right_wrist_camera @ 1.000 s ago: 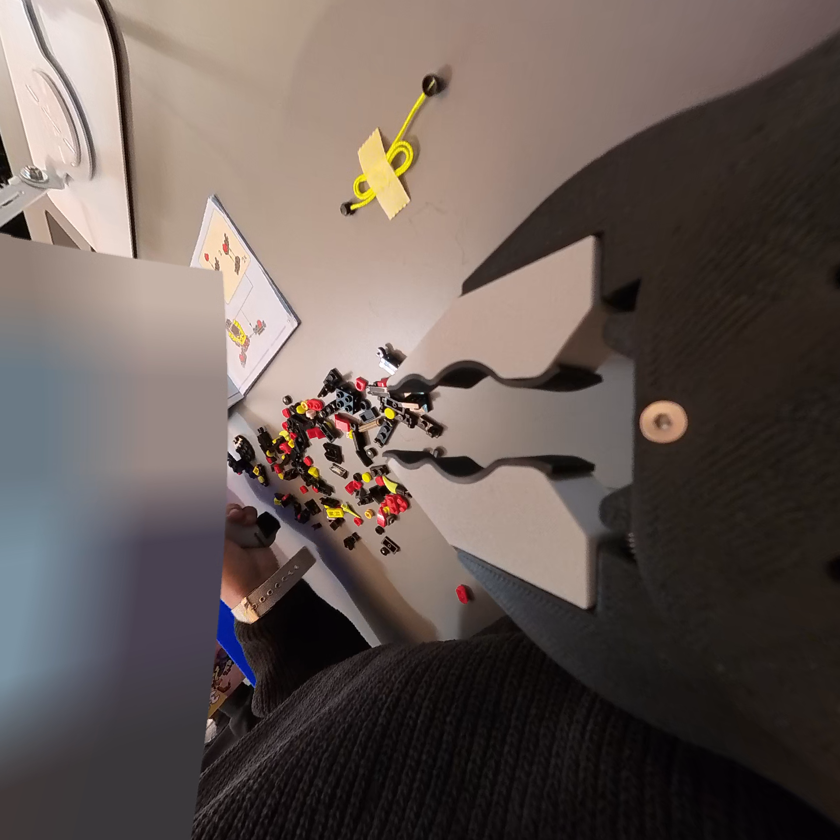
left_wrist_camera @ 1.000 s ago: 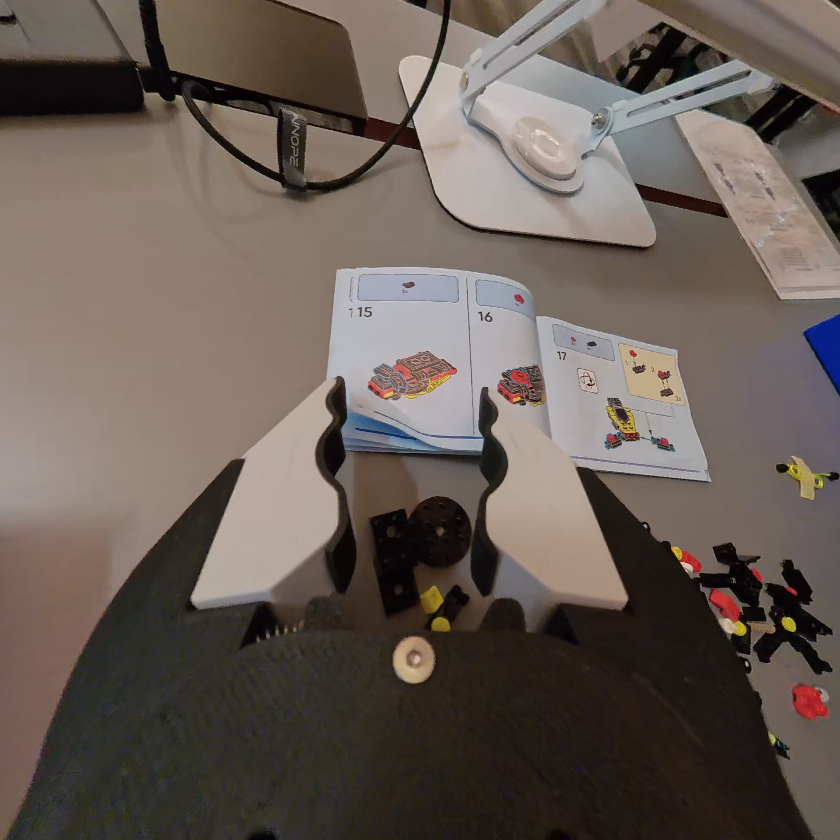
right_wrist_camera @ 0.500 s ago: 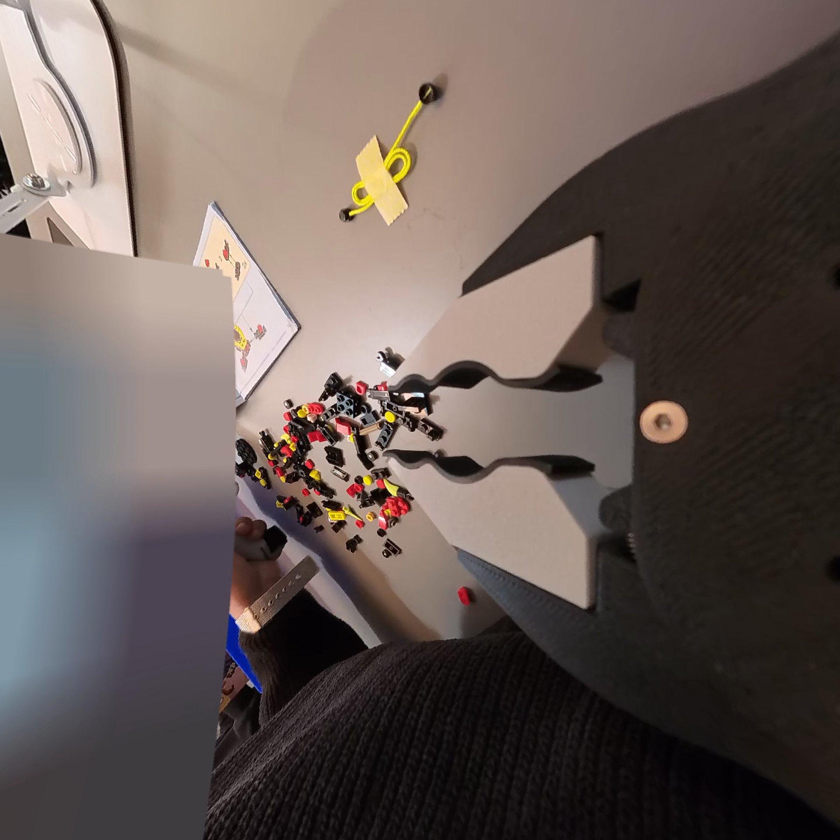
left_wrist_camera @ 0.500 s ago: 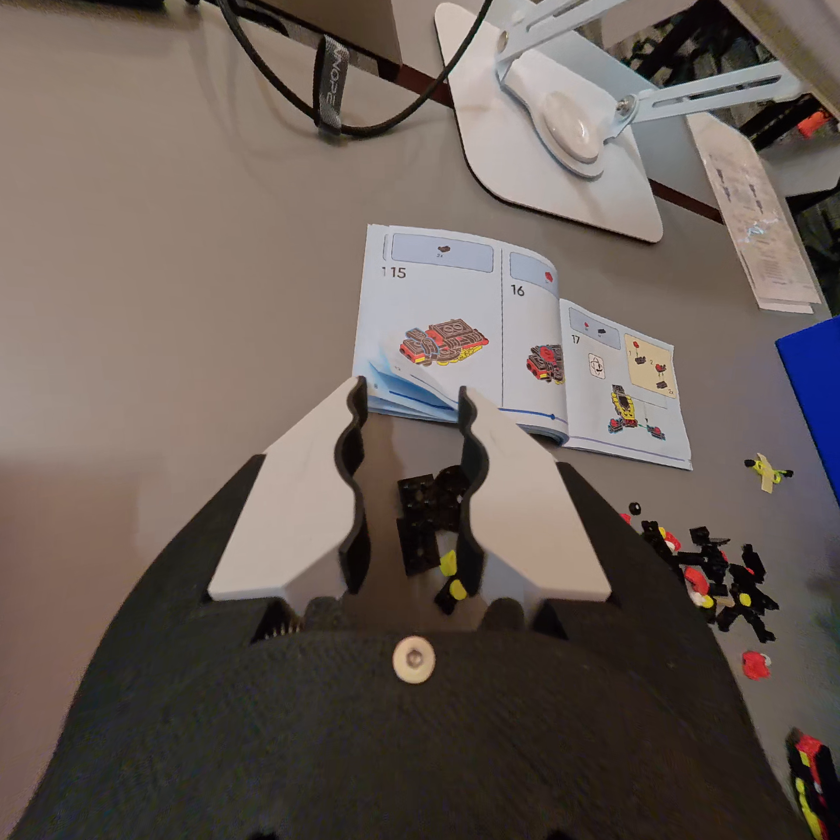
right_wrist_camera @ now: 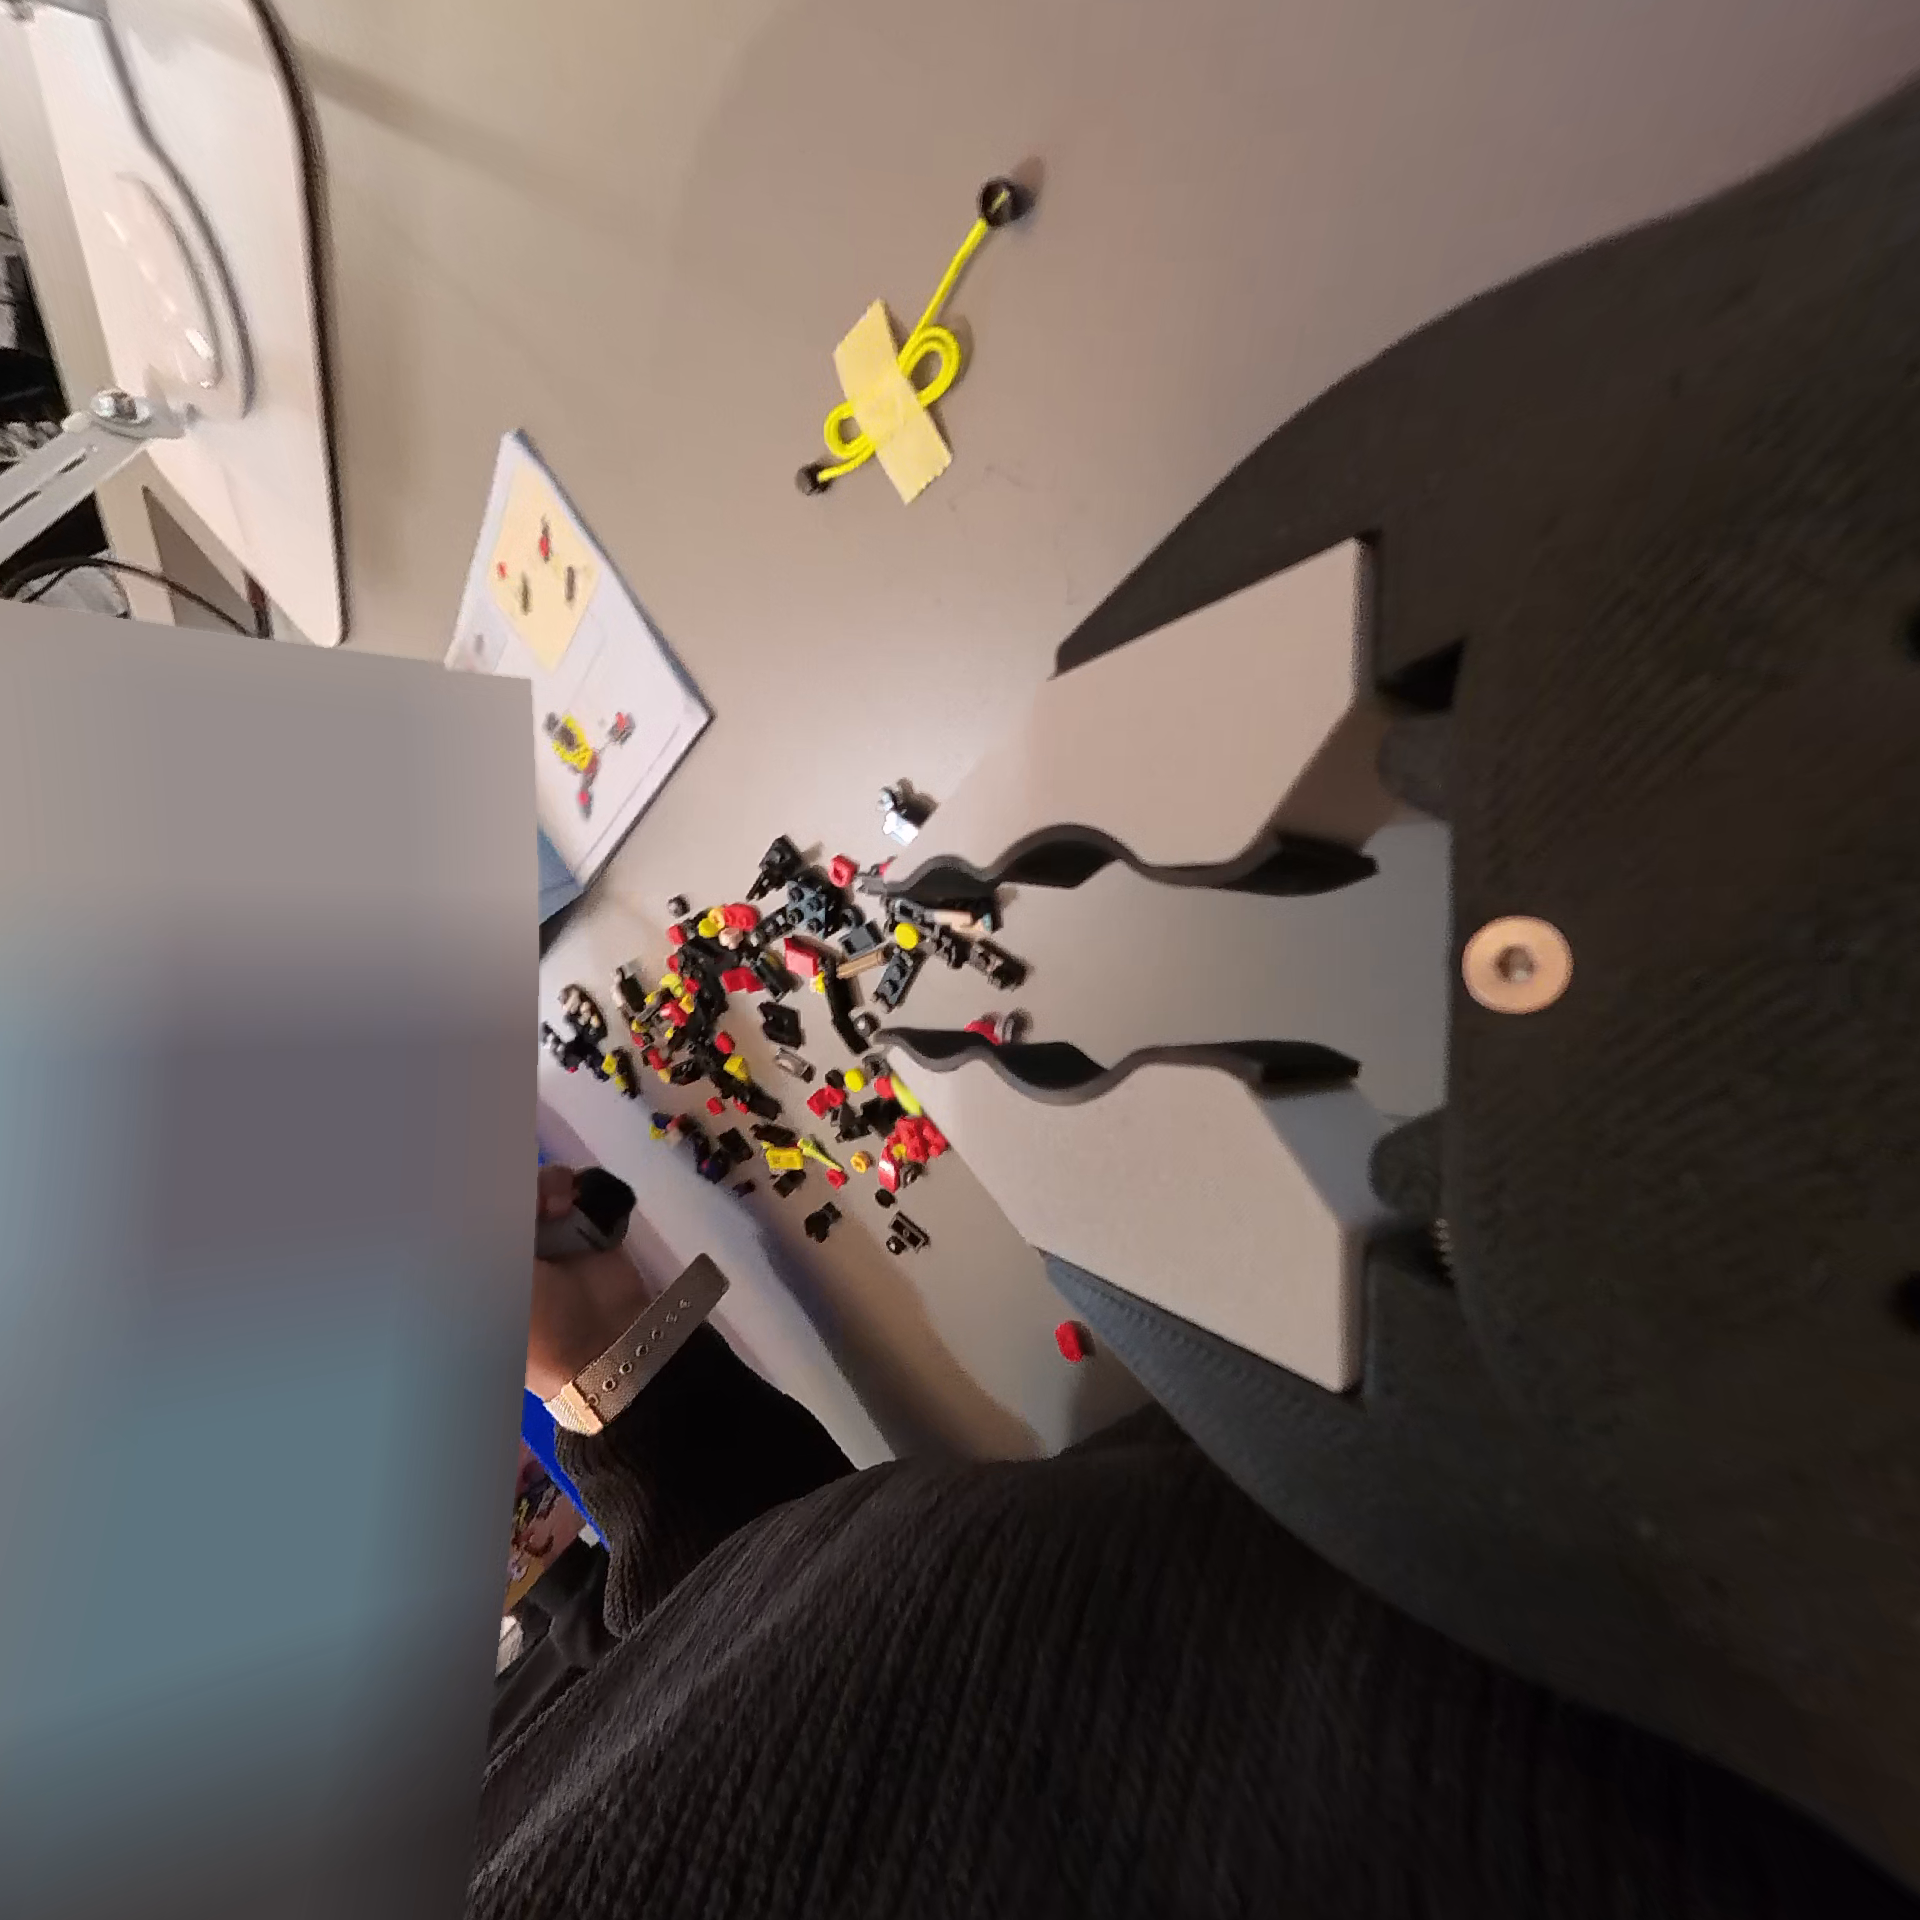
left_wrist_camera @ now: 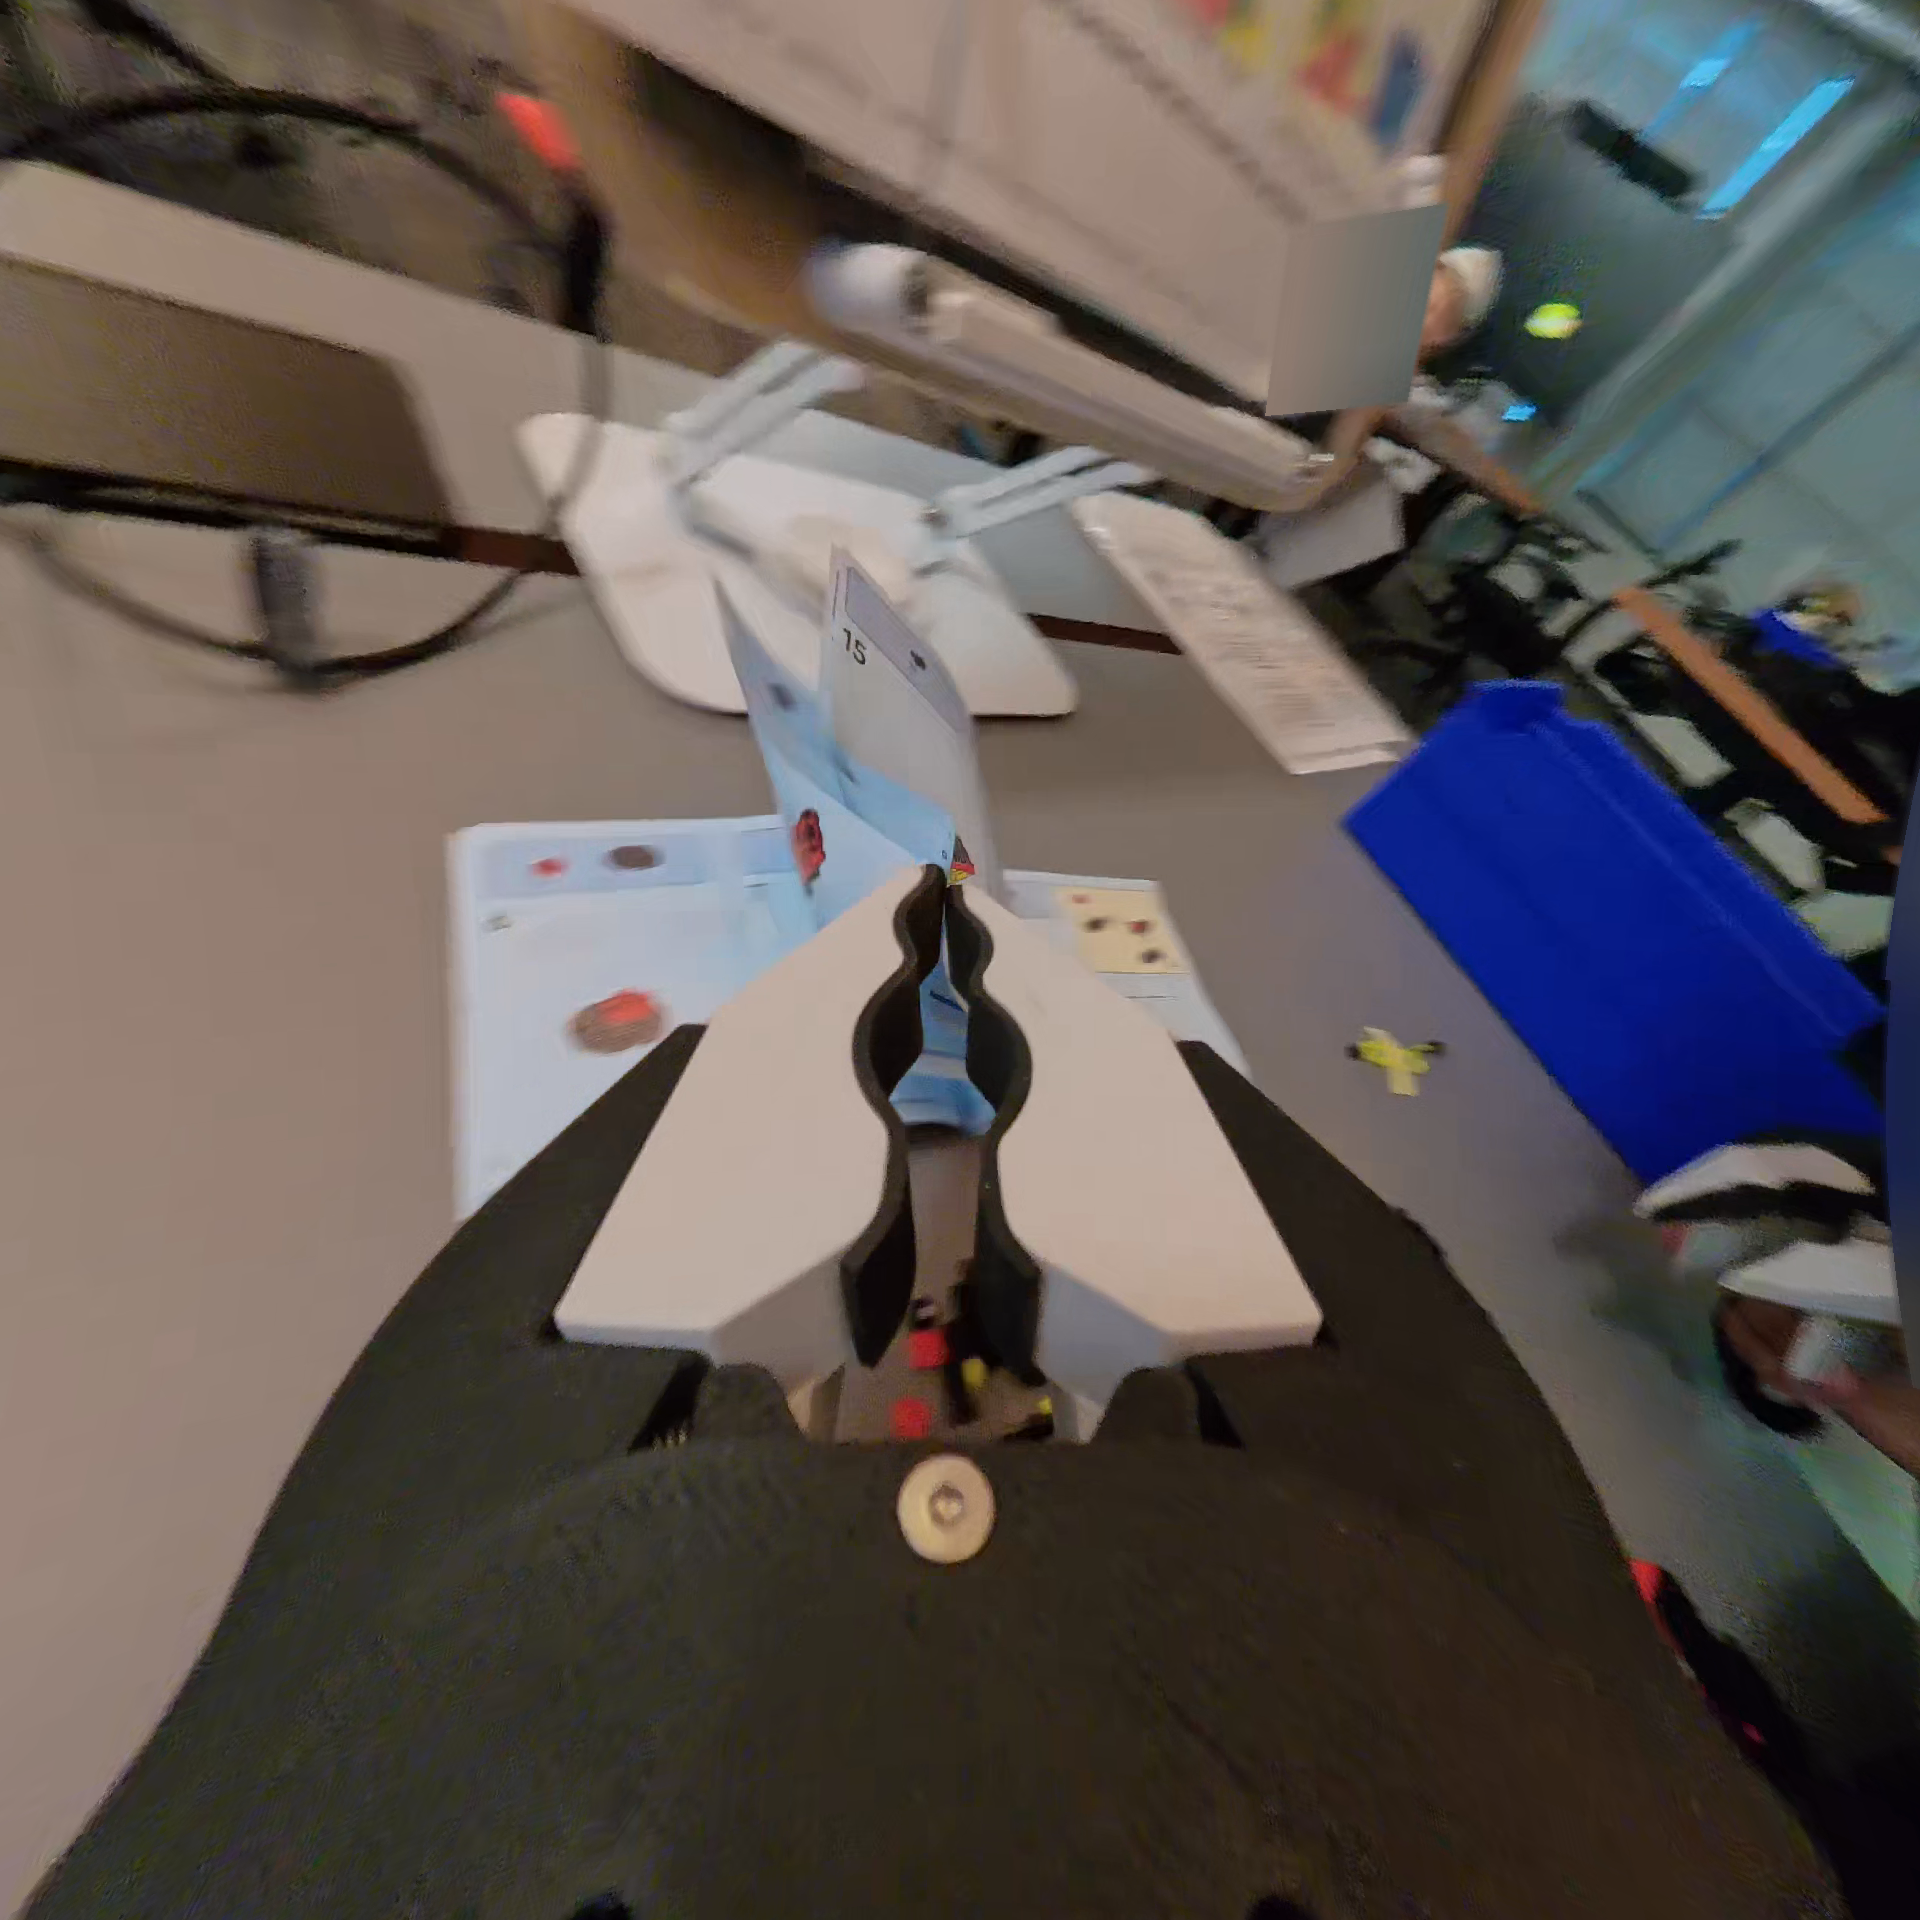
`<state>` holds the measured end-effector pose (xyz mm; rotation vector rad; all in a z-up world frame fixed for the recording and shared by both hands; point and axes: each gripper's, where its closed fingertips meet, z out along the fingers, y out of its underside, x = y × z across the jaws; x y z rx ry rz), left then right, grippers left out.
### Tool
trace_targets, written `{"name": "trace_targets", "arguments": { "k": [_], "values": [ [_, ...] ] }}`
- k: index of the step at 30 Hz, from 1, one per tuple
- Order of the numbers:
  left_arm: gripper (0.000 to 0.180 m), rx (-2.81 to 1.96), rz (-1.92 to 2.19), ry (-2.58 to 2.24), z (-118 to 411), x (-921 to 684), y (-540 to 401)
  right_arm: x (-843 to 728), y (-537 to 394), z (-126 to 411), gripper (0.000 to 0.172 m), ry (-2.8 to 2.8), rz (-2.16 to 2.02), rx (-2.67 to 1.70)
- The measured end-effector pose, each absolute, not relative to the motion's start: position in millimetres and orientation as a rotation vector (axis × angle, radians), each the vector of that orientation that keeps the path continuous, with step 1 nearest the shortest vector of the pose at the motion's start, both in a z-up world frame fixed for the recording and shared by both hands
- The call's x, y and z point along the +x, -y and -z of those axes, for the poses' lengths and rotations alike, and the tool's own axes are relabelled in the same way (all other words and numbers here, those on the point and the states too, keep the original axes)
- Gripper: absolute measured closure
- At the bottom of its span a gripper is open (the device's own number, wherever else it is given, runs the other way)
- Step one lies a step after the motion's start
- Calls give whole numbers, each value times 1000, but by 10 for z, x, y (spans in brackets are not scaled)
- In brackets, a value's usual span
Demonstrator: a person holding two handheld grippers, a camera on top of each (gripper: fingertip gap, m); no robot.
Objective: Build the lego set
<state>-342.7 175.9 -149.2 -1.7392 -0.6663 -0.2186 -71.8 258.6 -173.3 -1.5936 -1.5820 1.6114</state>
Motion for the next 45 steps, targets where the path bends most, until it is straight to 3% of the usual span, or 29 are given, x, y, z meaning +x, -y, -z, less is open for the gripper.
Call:
{"name": "trace_targets", "arguments": {
  "k": [5, 8, 13, 20, 32, 36, 41, 45],
  "values": [
    [178, -1743, 510, 474, 1390, -2700, -2260, -724, -2583, 1495, 153, 1555, -1611, -1457],
    [157, -1762, 638, 395, 1373, -2368, -2364, -629, -2542, 1331, 153, 1527, -1639, -1403],
    [149, -1774, 524, 456, 1368, -2516, -2280, -552, -2474, 1274, 152, 1540, -1635, -1375],
    [140, -1991, 189, 664, 1905, -3021, -2053, -569, -2408, 1322, 151, 1585, -1616, -1384],
    [139, -1994, 7, 649, 1852, -3329, -1877, -565, -2467, 1375, 151, 1550, -1665, -1468],
    [127, -1995, 81, 508, 1823, -3081, -2037, -603, -2502, 1475, 150, 1540, -1679, -1488],
    [96, -2140, -41, 286, 2018, -2723, -2333, -579, -2489, 1454, 150, 1557, -1675, -1485],
    [95, -2207, -50, 255, 2095, -2520, -2551, -583, -2489, 1452, 150, 1552, -1696, -1488]
  ]
}}
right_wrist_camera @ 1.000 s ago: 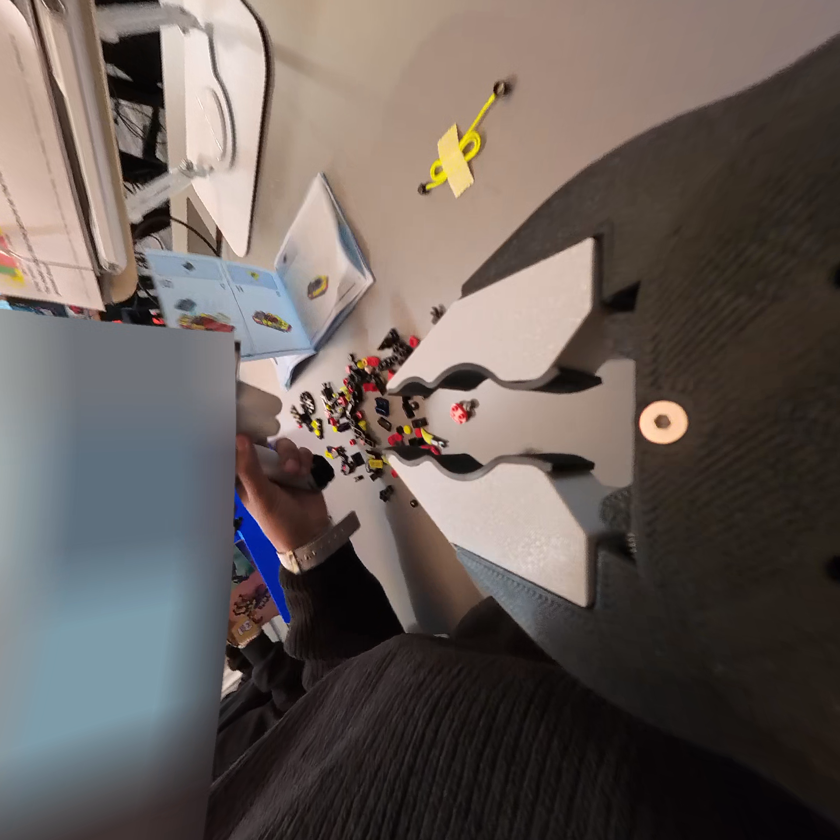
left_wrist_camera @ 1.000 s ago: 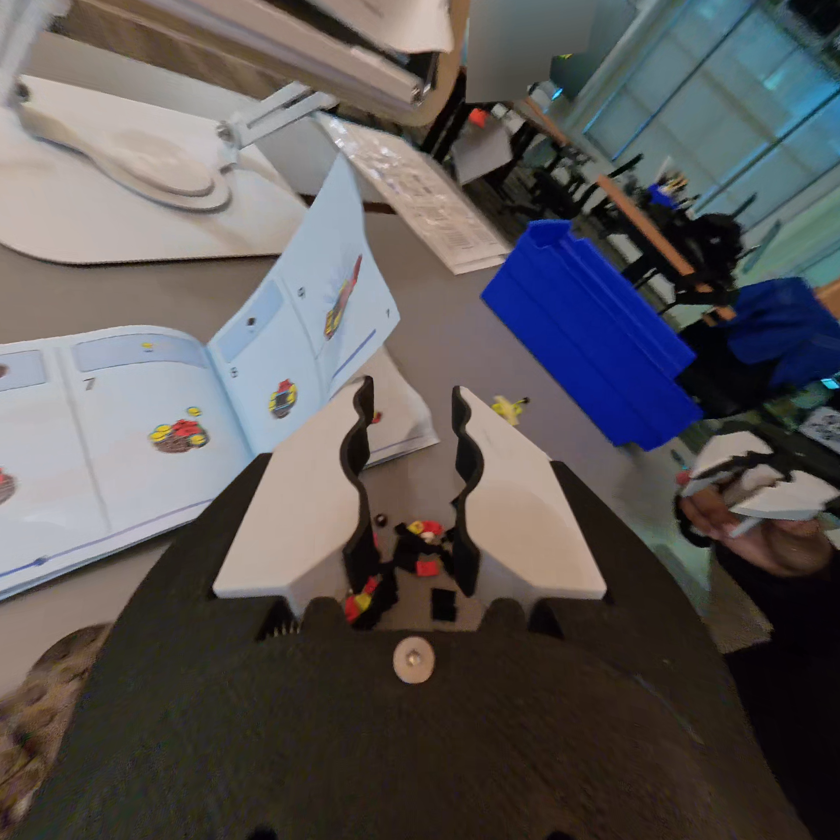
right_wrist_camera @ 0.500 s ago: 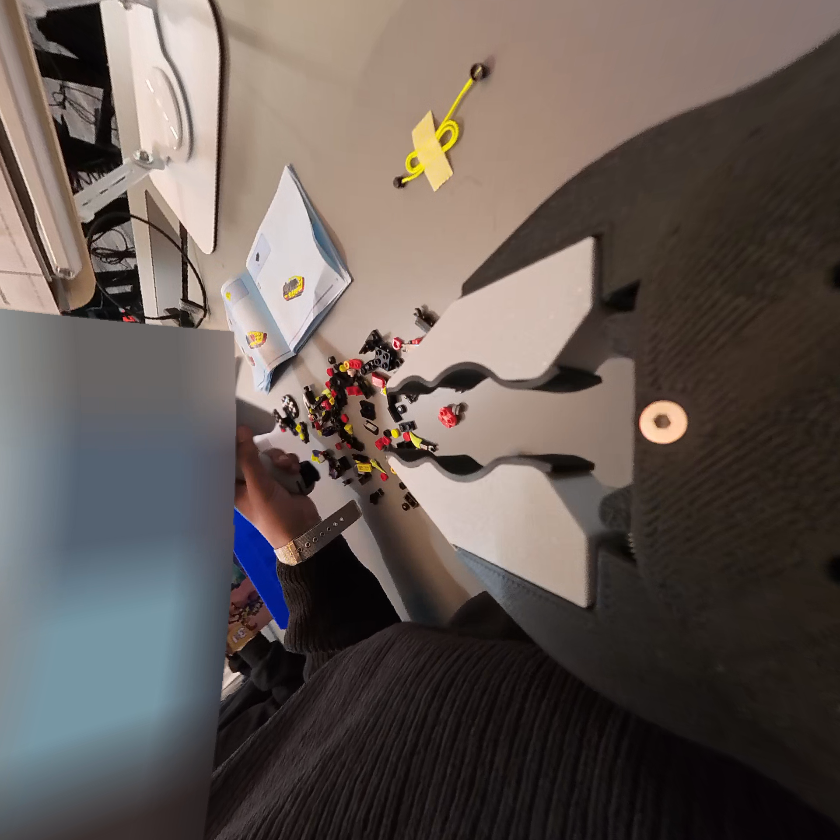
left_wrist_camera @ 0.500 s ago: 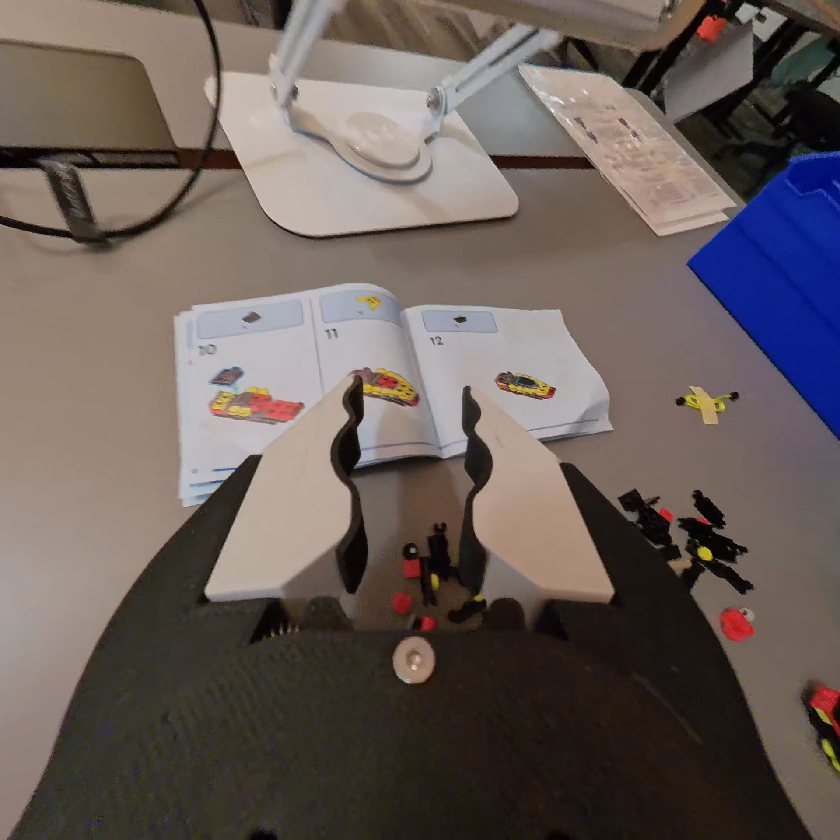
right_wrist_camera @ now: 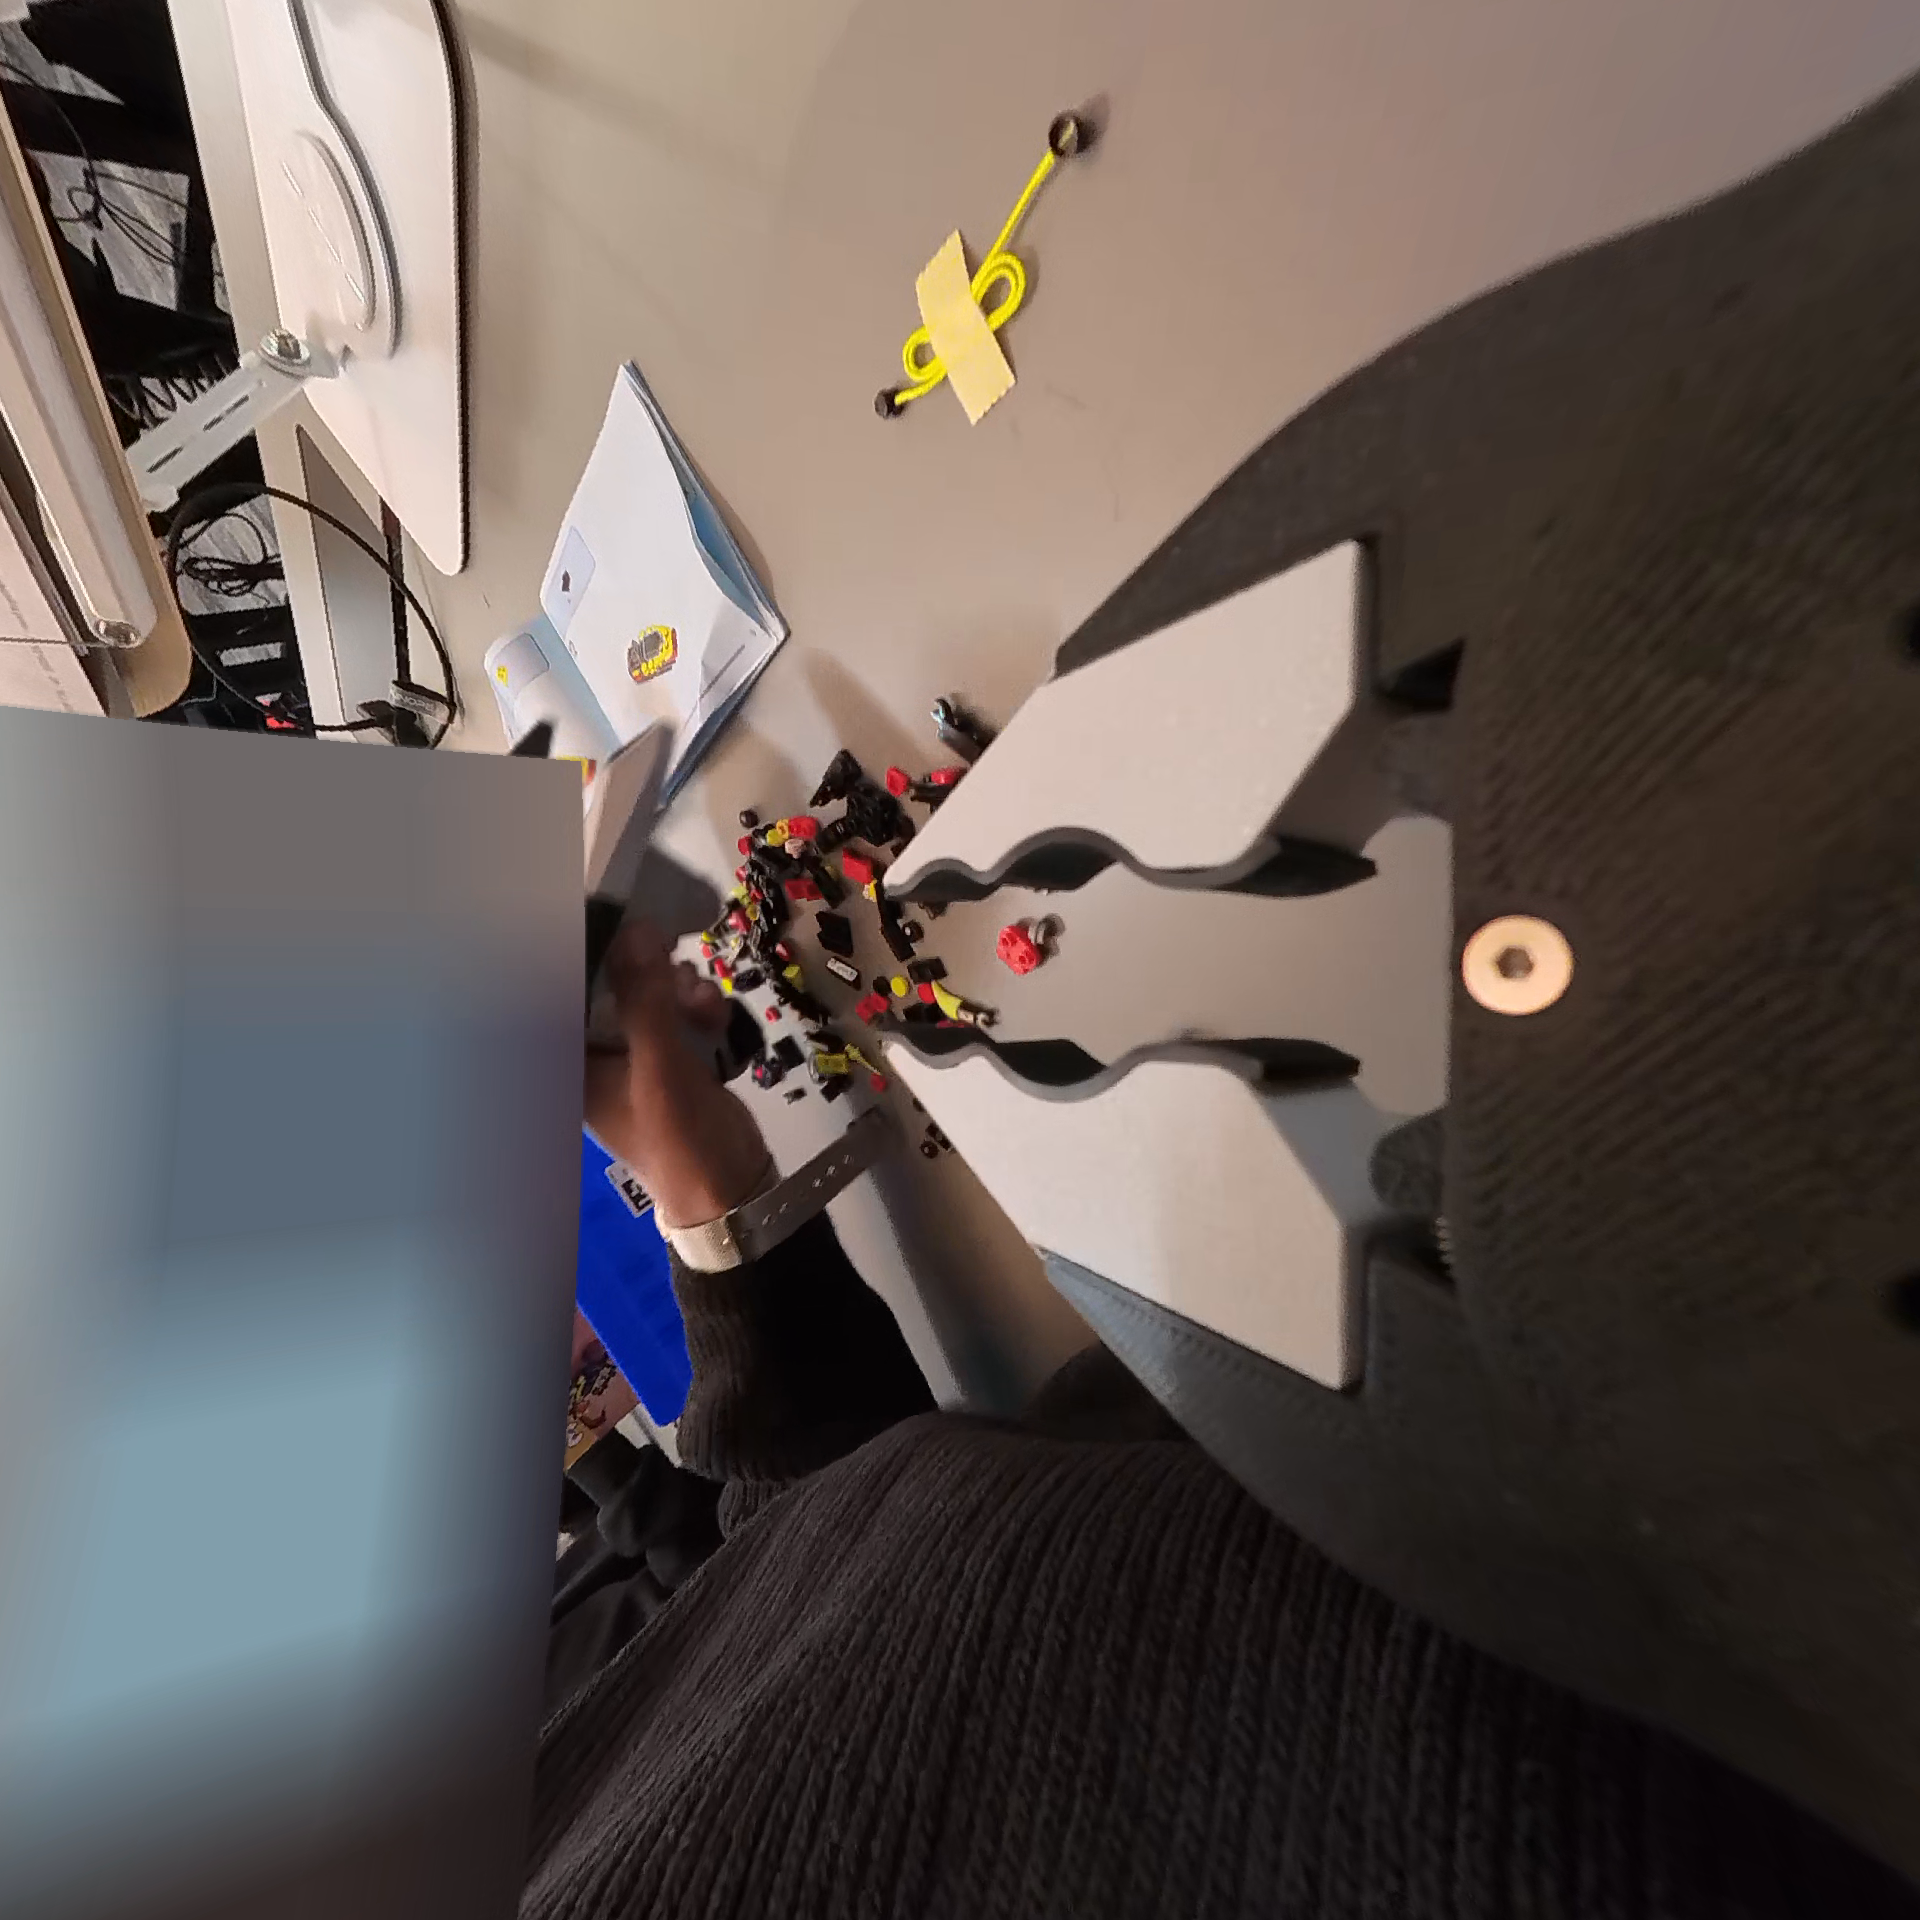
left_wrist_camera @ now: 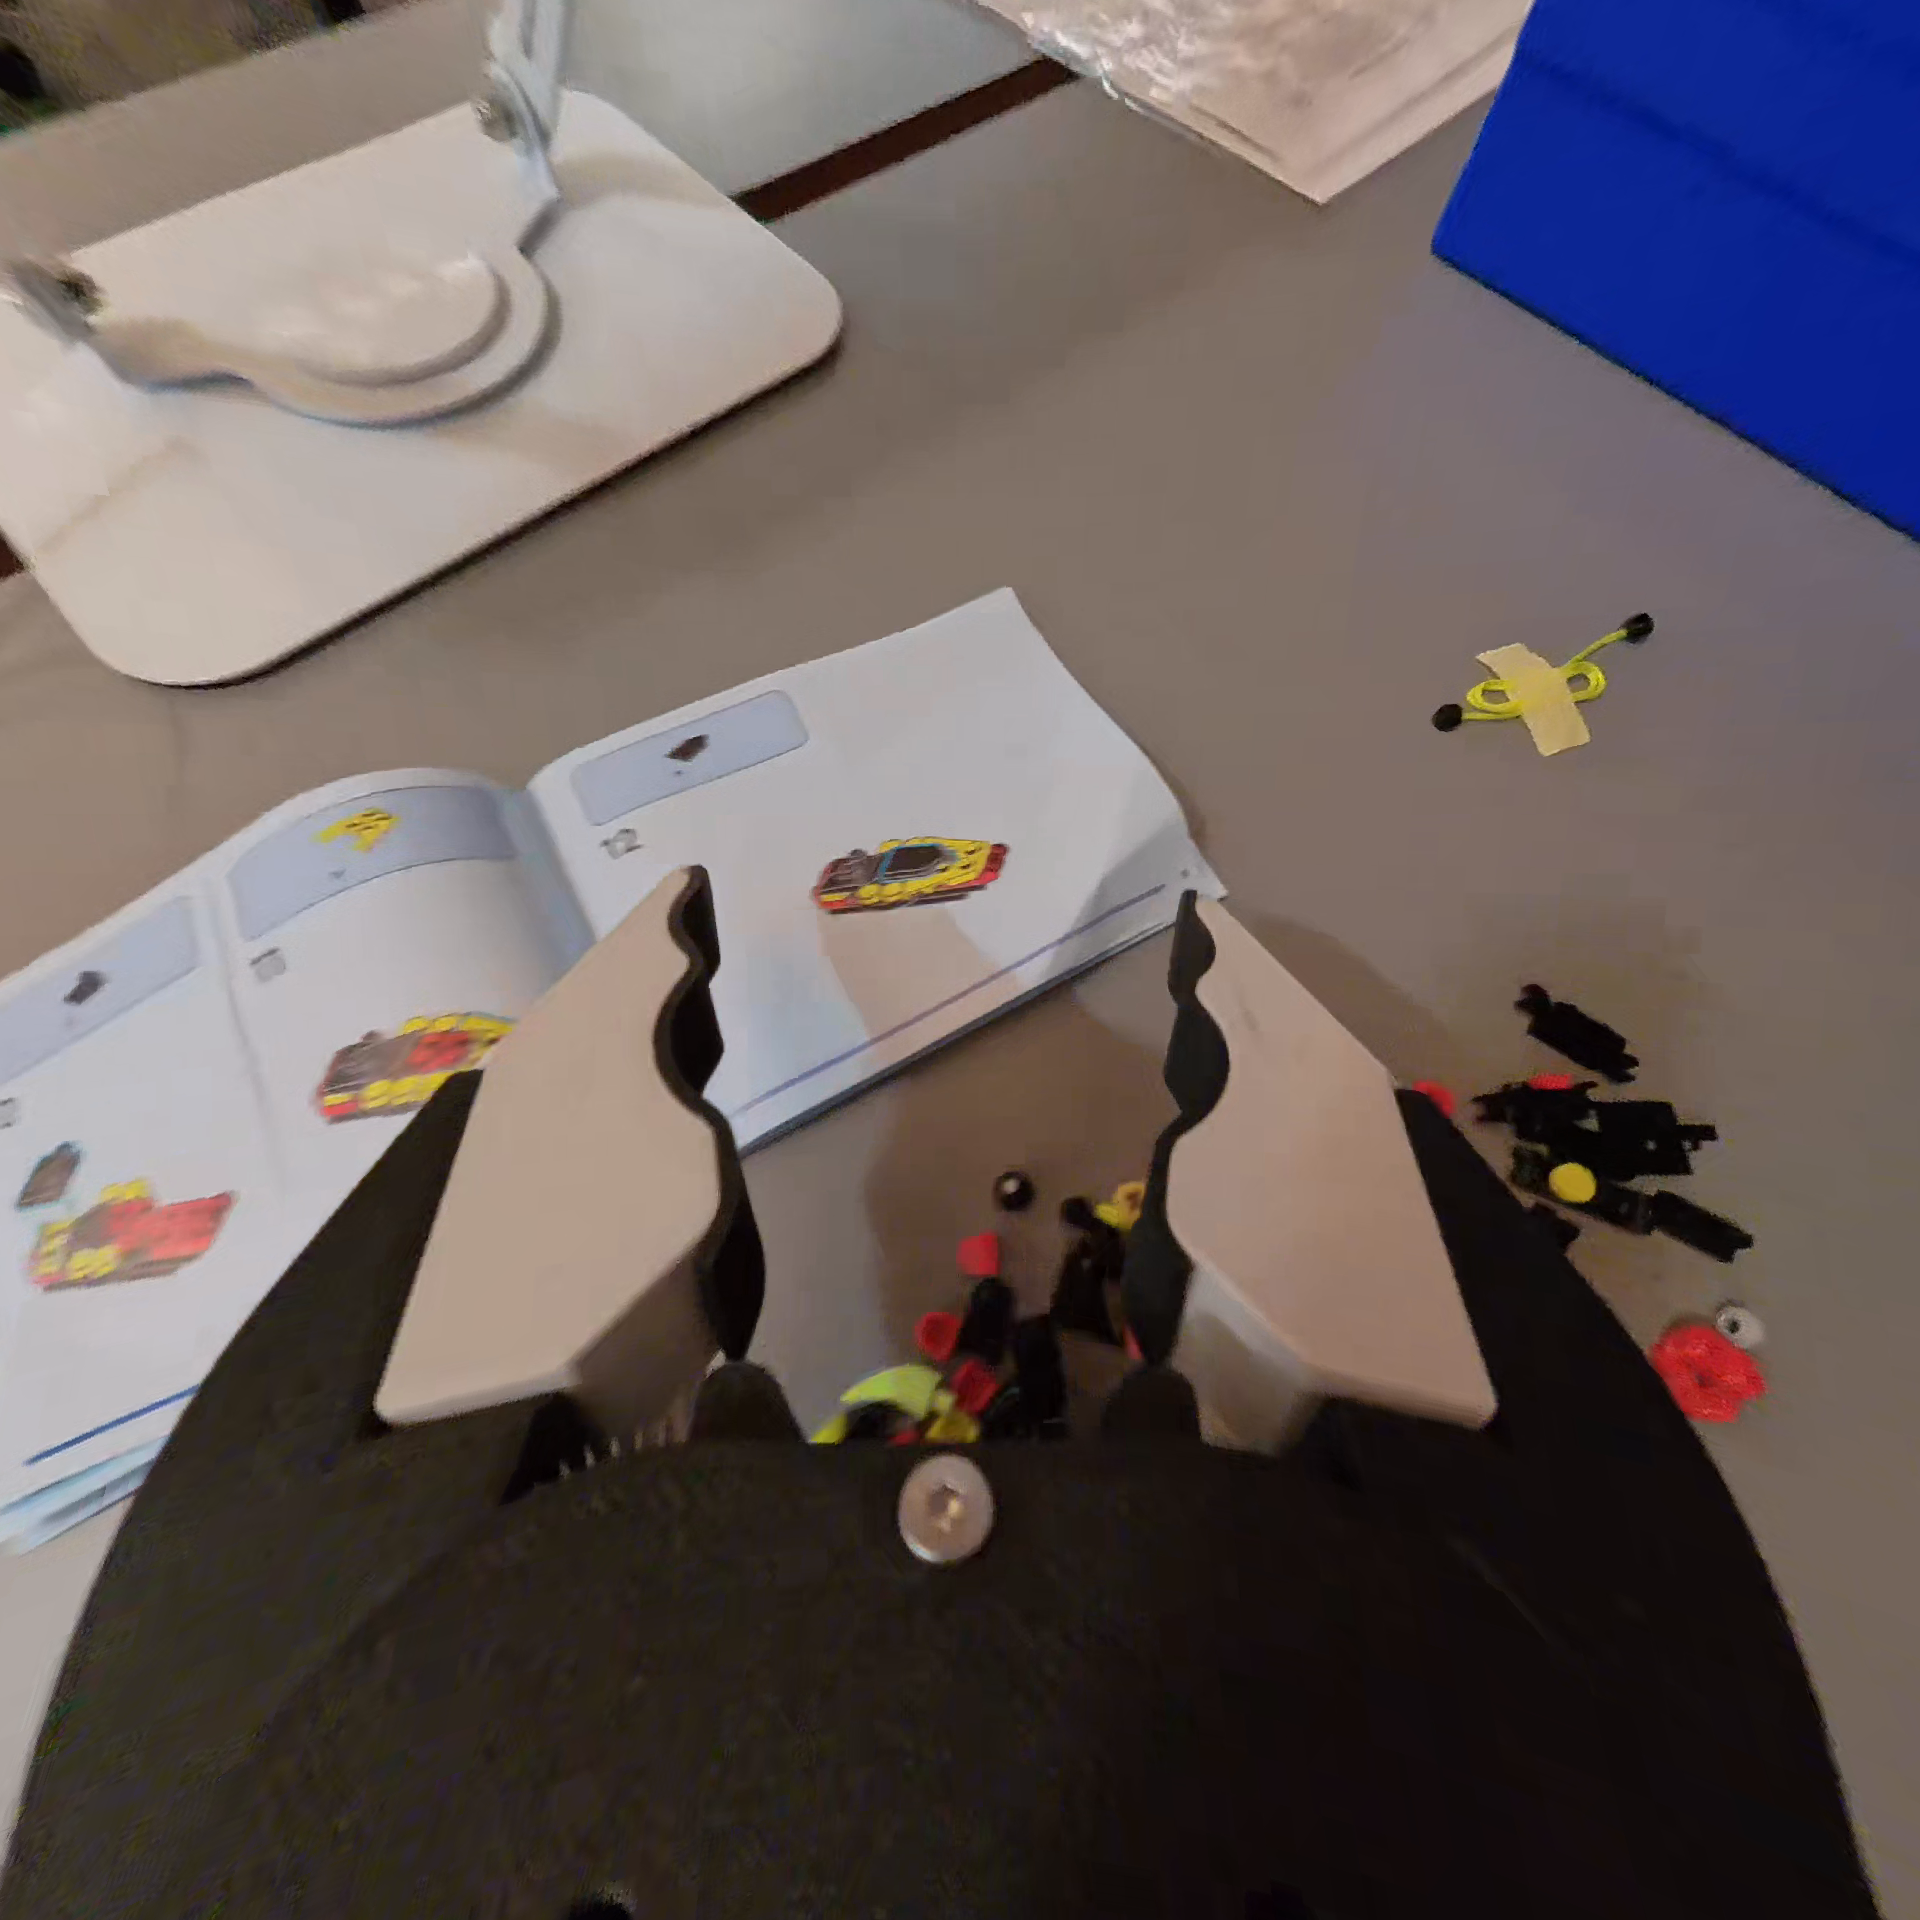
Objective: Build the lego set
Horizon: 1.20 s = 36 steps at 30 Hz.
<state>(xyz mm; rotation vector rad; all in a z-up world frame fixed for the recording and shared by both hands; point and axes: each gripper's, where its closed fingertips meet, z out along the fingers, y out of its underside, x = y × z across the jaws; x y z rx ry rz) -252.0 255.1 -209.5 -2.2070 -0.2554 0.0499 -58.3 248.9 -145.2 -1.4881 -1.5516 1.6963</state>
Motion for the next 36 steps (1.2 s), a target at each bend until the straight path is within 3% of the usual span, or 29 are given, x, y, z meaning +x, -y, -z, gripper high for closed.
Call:
{"name": "trace_targets", "arguments": {
  "k": [5, 7, 9, 10, 20, 24, 27, 32, 36],
  "values": [
    [112, -2336, -64, 273, 2382, -2425, -2645, -553, -2490, 1390, 150, 1526, -1734, -1488],
    [132, -2353, -62, 287, 2405, -2438, -2645, -542, -2499, 1381, 150, 1516, -1742, -1491],
    [175, -2345, 14, 291, 2388, -2382, -2649, -539, -2507, 1379, 150, 1509, -1748, -1495],
    [179, -2337, 42, 302, 2373, -2375, -2648, -541, -2510, 1379, 150, 1506, -1751, -1497],
    [180, -2012, 376, 565, 1892, -2620, -2547, -555, -2492, 1418, 150, 1517, -1760, -1515],
    [180, -1767, 241, 818, 1664, -3288, -2160, -551, -2498, 1414, 150, 1517, -1753, -1512],
    [163, -1616, 96, 1005, 1632, -3804, -1648, -551, -2508, 1414, 150, 1510, -1761, -1517],
    [158, -1608, -184, 791, 1212, -3737, -1618, -569, -2511, 1446, 150, 1510, -1772, -1536],
    [151, -1820, -100, 636, 1483, -3337, -2050, -570, -2503, 1454, 150, 1518, -1768, -1536]
  ]
}}
